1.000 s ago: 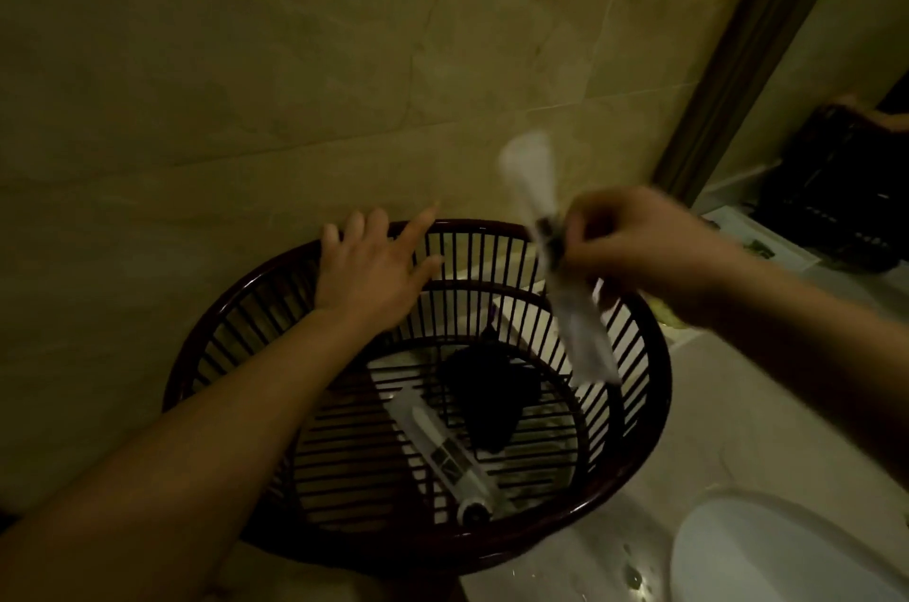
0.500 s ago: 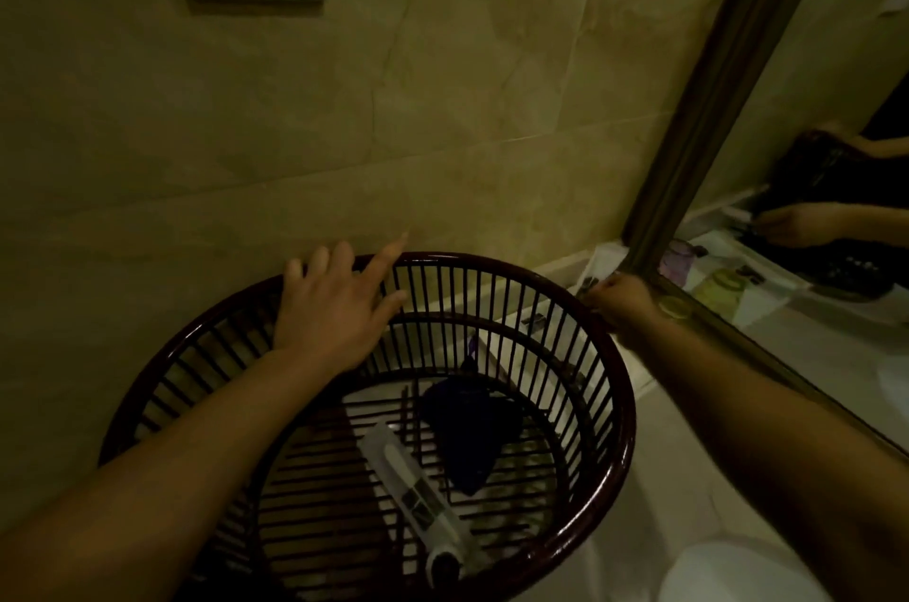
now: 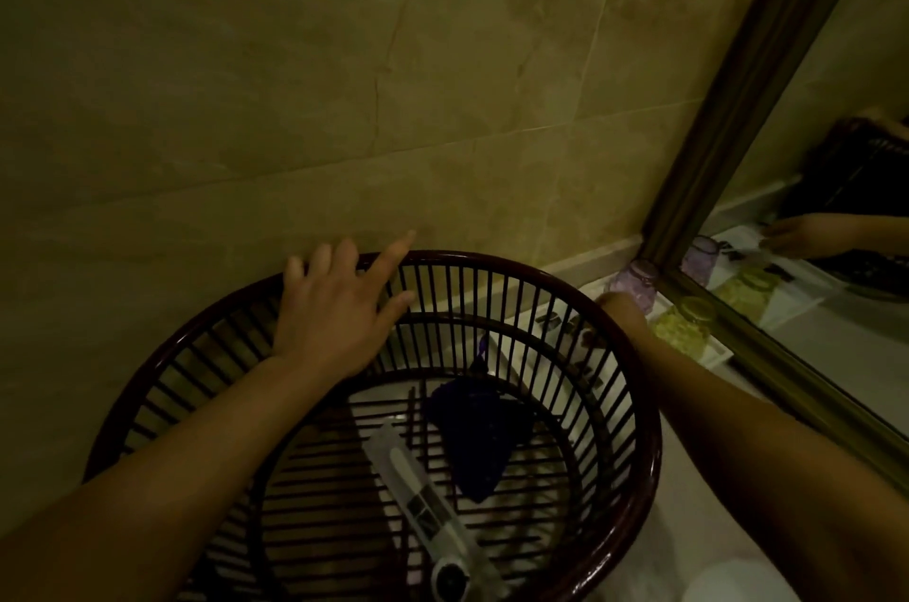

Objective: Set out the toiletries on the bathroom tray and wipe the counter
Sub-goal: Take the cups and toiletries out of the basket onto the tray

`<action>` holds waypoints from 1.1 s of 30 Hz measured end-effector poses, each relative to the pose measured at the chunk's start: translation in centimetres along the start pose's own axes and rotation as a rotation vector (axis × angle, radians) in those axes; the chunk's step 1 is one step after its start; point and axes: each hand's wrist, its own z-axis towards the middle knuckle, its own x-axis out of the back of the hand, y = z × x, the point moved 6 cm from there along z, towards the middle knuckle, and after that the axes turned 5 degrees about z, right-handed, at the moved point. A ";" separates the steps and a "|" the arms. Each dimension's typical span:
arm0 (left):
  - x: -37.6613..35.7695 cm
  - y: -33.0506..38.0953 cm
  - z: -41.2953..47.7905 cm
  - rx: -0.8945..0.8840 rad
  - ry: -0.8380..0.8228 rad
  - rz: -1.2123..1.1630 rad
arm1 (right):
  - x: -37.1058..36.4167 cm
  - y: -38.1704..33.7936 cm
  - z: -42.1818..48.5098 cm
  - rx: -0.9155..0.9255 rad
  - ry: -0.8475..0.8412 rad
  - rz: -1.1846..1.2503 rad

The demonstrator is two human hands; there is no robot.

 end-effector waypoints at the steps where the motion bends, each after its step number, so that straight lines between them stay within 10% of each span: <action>1: 0.0 0.0 0.0 -0.001 -0.002 0.000 | 0.4 -0.6 -0.3 0.024 -0.025 0.023; 11: 0.2 0.1 -0.1 0.000 -0.045 -0.017 | 7.8 -13.1 -13.2 0.508 -0.057 0.127; 20: -0.1 -0.3 -0.1 0.003 -0.024 -0.038 | -4.6 -17.3 -22.5 0.813 -0.446 -0.532; 33: -0.4 -0.6 -0.2 0.003 -0.001 -0.086 | -21.5 -2.9 -17.2 0.351 -0.895 -1.319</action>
